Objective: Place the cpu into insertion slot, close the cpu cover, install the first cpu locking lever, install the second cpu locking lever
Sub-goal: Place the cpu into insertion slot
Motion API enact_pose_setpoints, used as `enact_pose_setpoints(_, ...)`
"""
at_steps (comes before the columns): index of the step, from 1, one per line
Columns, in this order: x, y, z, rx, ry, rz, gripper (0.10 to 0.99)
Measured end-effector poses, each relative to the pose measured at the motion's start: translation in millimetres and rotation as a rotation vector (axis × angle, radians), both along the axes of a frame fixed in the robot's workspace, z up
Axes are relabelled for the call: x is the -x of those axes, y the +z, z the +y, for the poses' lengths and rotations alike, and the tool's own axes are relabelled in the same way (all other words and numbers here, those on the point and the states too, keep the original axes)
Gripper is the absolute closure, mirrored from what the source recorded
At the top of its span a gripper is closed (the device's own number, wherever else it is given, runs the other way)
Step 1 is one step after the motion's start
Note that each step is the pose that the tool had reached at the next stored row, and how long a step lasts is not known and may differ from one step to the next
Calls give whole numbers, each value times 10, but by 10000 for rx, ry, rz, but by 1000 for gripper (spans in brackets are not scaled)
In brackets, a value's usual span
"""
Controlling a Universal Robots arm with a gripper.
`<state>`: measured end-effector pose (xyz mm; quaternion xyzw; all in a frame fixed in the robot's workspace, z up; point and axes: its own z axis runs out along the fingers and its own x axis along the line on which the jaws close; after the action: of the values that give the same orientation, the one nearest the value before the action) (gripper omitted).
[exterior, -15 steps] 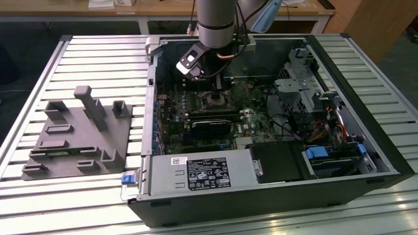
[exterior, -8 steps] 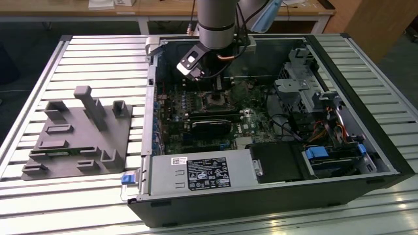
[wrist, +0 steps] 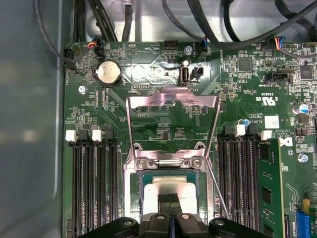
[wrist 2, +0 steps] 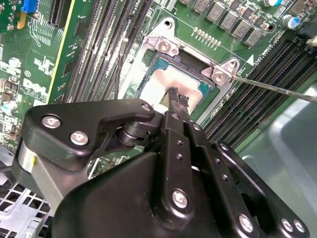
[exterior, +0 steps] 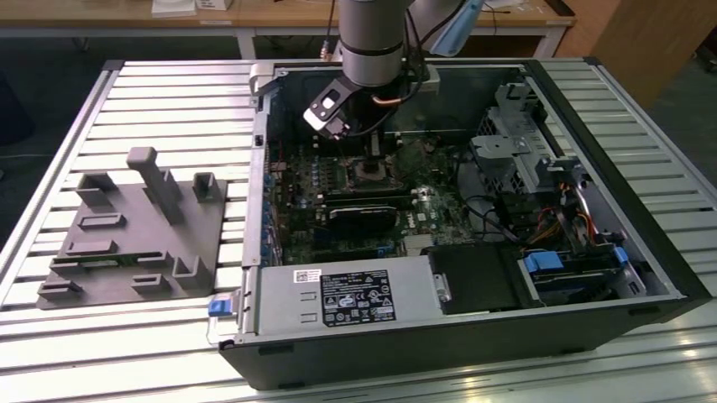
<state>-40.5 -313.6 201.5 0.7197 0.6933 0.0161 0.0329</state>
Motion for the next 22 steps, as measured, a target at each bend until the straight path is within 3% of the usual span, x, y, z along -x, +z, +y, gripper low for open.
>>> enact_pose_setpoints(14,-1,-18,2,-10,-21,-8,980)
enact_pose_setpoints(22,0,145,0,1,-21,0,980)
